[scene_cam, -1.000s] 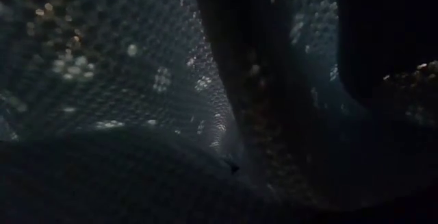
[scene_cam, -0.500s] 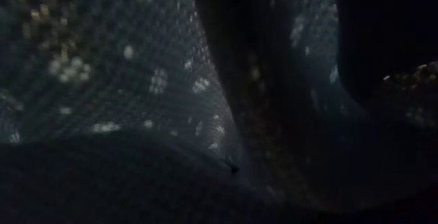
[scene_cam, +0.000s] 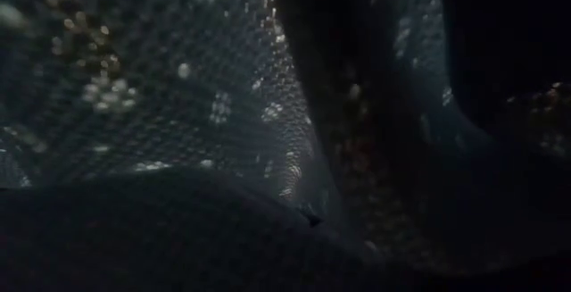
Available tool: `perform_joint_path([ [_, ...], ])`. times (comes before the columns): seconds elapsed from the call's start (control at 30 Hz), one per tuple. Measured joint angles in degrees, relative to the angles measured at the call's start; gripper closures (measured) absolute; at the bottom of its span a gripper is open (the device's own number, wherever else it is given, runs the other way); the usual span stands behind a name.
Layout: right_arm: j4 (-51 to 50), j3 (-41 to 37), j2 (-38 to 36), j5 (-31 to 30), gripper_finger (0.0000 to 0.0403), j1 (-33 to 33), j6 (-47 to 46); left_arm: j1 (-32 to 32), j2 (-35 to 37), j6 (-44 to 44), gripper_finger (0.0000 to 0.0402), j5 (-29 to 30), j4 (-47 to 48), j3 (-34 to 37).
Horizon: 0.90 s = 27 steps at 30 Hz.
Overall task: Fold Laundry from Bin
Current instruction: Fold the blue polo shirt on the table
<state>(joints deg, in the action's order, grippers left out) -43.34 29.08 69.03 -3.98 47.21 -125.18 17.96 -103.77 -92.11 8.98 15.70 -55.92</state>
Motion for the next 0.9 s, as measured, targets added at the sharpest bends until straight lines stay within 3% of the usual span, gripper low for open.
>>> perform_joint_path([
  [0.2,2.6,-0.7,3.9,-5.2,0.0233,-1.0,4.4,0.8,-2.9,2.4,0.0265,2.7,-4.2,-0.1],
  [0.4,5.6,-1.1,4.7,-9.8,0.0321,-1.1,7.1,1.2,-3.7,5.2,0.0383,4.9,-7.8,0.2],
  [0.47,5.8,-1.3,4.6,-10.0,0.0369,-1.2,8.8,1.2,-3.6,5.3,0.0391,4.8,-7.9,0.2],
  [0.53,6.7,-1.3,3.9,-10.5,0.0389,-1.2,11.5,1.2,-2.6,5.9,0.0395,4.5,-7.8,0.2],
  [0.77,1.9,5.7,-1.6,-11.4,0.0396,-1.3,24.3,3.2,7.4,9.0,0.0399,4.0,-6.2,0.6],
  [0.9,-7.0,13.9,-4.7,-15.2,0.0398,-1.2,32.6,5.6,15.6,15.1,0.0400,4.1,-5.8,0.4],
])
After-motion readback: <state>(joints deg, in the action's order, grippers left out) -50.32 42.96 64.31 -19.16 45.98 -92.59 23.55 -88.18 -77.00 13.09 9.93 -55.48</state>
